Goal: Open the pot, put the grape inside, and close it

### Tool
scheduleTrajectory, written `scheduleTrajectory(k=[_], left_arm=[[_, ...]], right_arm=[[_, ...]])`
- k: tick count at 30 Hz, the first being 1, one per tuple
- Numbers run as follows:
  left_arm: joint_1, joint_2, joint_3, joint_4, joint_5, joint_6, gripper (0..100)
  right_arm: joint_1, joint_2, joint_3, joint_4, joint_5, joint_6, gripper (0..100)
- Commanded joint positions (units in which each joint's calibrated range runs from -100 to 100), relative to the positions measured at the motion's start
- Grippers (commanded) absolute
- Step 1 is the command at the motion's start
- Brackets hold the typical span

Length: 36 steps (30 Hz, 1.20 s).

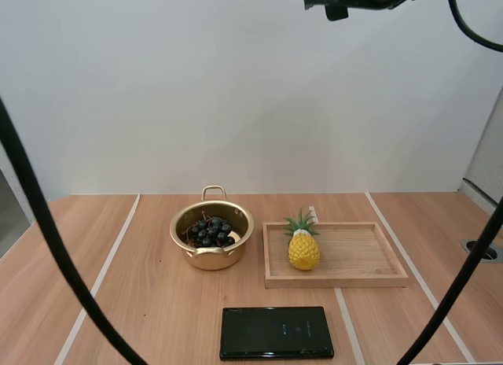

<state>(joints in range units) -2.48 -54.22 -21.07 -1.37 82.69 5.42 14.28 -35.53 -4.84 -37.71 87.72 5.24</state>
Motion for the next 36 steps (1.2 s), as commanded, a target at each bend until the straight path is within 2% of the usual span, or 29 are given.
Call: scheduleTrajectory(k=[1,5,9,18,22,28,36], left_arm=[[-0.06,0.50,0.81,0.34,-3.28,-1.41,0],[-0.06,0.92,3.37,-0.28,-5.67,-2.22,0],[-0.06,0.92,8.84,-0.92,-11.63,-4.71,0],[-0.06,1.06,28.54,-1.65,-26.82,-5.81,0],[-0.06,3.10,36.28,-2.74,-28.44,-6.08,0],[-0.06,7.89,41.42,-9.14,-28.05,-5.85,0],[-0.06,14.06,44.15,-9.32,-27.23,-1.93,0]], right_arm=[[-2.31,-0.94,-4.94,5.15,3.88,-2.35,100],[-5.43,-0.94,-8.10,10.90,7.06,-5.29,100],[-6.75,-0.94,-8.23,14.01,10.75,-6.92,100],[-9.59,-0.94,-8.23,23.14,12.28,-9.20,100],[-9.71,-0.94,-8.23,23.68,12.28,-10.42,100],[-9.71,-1.04,-8.23,23.68,12.28,-10.85,100],[-9.71,-1.04,-8.23,23.68,12.28,-11.04,100]])
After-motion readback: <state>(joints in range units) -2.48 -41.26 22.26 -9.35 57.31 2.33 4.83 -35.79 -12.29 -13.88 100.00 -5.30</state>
